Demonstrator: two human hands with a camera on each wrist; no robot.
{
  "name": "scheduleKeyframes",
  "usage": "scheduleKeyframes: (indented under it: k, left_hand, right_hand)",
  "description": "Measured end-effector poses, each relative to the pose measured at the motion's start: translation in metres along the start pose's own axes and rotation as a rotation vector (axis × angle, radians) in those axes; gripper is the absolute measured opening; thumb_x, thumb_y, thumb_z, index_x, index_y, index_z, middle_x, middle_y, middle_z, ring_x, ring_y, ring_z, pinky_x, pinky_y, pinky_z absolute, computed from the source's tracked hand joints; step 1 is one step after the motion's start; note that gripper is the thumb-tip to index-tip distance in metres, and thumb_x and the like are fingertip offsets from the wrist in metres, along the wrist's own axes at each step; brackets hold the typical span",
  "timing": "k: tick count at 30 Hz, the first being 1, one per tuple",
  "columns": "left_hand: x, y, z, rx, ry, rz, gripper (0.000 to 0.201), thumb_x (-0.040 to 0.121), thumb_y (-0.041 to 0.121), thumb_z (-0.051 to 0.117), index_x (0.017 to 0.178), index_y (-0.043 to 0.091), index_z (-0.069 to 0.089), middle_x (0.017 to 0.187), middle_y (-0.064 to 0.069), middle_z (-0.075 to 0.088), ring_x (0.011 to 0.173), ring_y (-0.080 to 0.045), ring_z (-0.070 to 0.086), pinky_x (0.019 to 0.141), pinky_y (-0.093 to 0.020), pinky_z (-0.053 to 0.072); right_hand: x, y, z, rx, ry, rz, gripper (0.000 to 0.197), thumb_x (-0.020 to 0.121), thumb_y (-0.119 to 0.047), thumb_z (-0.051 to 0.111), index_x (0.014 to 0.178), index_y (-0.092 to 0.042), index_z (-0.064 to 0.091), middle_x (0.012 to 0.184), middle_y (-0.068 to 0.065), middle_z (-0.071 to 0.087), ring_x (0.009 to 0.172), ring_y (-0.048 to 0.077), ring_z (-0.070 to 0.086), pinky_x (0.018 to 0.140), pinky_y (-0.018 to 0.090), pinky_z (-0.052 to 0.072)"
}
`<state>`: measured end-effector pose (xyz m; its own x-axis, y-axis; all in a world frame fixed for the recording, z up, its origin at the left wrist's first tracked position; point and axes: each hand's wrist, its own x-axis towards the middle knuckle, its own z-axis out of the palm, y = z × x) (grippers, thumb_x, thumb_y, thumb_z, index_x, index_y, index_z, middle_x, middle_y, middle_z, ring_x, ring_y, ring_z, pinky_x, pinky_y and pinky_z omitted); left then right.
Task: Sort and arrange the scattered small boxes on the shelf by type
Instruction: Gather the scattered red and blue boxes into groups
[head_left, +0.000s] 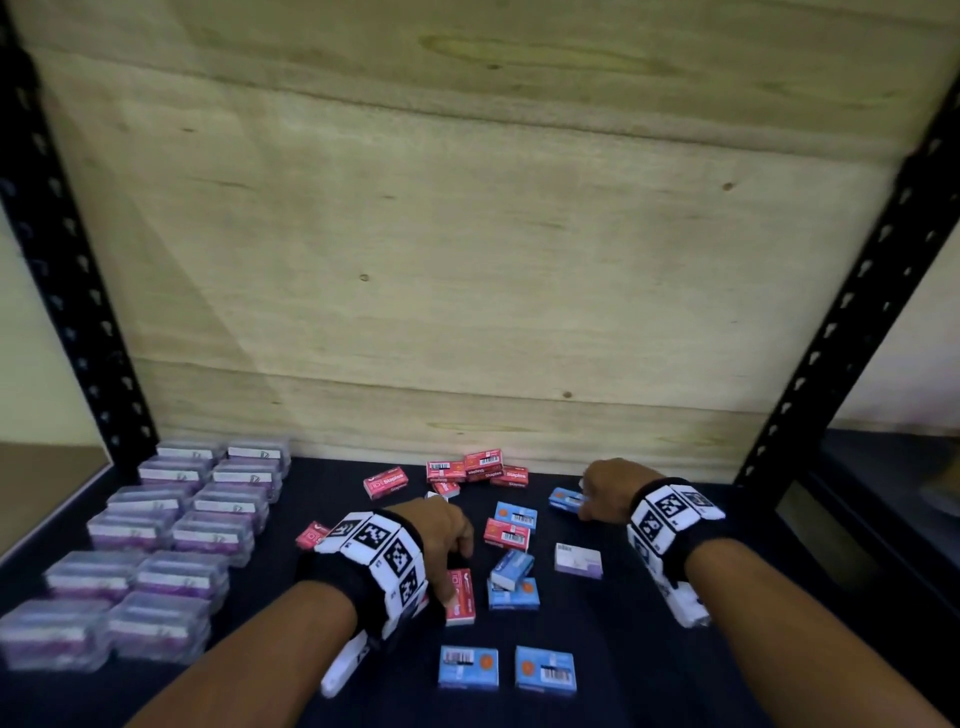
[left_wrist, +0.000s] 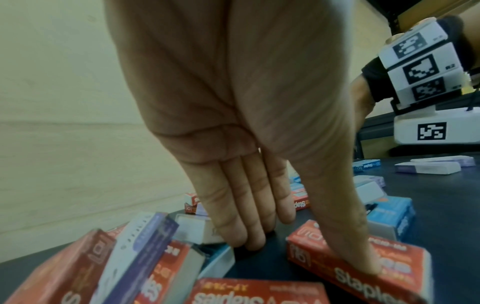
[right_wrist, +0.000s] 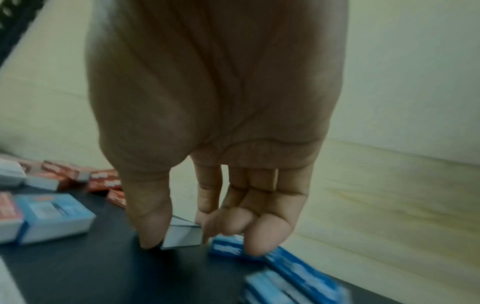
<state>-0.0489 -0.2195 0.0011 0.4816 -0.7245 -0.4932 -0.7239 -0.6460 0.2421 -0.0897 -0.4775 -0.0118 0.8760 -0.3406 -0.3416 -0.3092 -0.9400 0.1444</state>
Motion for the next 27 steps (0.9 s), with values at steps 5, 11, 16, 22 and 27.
scheduleKeyframes:
  k: [5, 11, 16, 22, 27]
  left_hand:
    - [0.003, -0.001, -0.001, -0.005, -0.002, 0.010, 0.059, 0.078, 0.024, 0.081, 0.130, 0.014, 0.056, 0.130, -0.005, 0.058, 0.115, -0.020, 0.058, 0.093, -0.027, 0.048]
    - [0.002, -0.006, 0.002, -0.072, 0.007, -0.020, 0.059, 0.077, 0.026, 0.082, 0.130, 0.016, 0.056, 0.131, -0.003, 0.058, 0.118, -0.018, 0.057, 0.099, -0.031, 0.048]
    - [0.000, -0.006, 0.005, -0.066, 0.023, -0.022, 0.059, 0.077, 0.028, 0.081, 0.130, 0.017, 0.056, 0.130, -0.002, 0.059, 0.118, -0.018, 0.057, 0.100, -0.033, 0.048]
    - [0.001, -0.009, 0.006, -0.074, 0.036, -0.017, 0.059, 0.076, 0.028, 0.082, 0.128, 0.018, 0.057, 0.129, -0.001, 0.059, 0.116, -0.017, 0.058, 0.098, -0.030, 0.049]
    - [0.003, -0.010, 0.006, -0.069, 0.030, -0.013, 0.057, 0.077, 0.028, 0.082, 0.128, 0.018, 0.058, 0.129, -0.001, 0.059, 0.116, -0.017, 0.058, 0.099, -0.032, 0.049]
  right_hand:
    - [-0.008, 0.028, 0.009, -0.017, -0.009, 0.053, 0.044, 0.086, -0.042, 0.069, 0.118, -0.013, 0.064, 0.119, 0.008, 0.066, 0.106, 0.025, 0.063, 0.085, 0.031, 0.052]
    - [-0.011, -0.002, 0.000, 0.123, 0.138, -0.192, 0.042, 0.091, -0.029, 0.065, 0.132, -0.024, 0.055, 0.122, 0.004, 0.059, 0.106, 0.022, 0.060, 0.084, 0.030, 0.047]
    - [-0.005, -0.044, -0.003, 0.144, -0.032, -0.404, 0.061, 0.085, -0.019, 0.072, 0.141, -0.029, 0.048, 0.115, -0.001, 0.063, 0.101, 0.018, 0.059, 0.085, 0.029, 0.045]
    - [0.002, -0.053, 0.000, 0.108, 0.012, -0.356, 0.044, 0.083, -0.020, 0.076, 0.125, -0.020, 0.065, 0.118, 0.001, 0.070, 0.103, 0.019, 0.065, 0.088, 0.032, 0.052]
    - [0.004, -0.028, -0.002, 0.119, 0.080, -0.253, 0.043, 0.083, -0.018, 0.075, 0.124, -0.020, 0.064, 0.122, 0.002, 0.065, 0.108, 0.021, 0.062, 0.089, 0.031, 0.050]
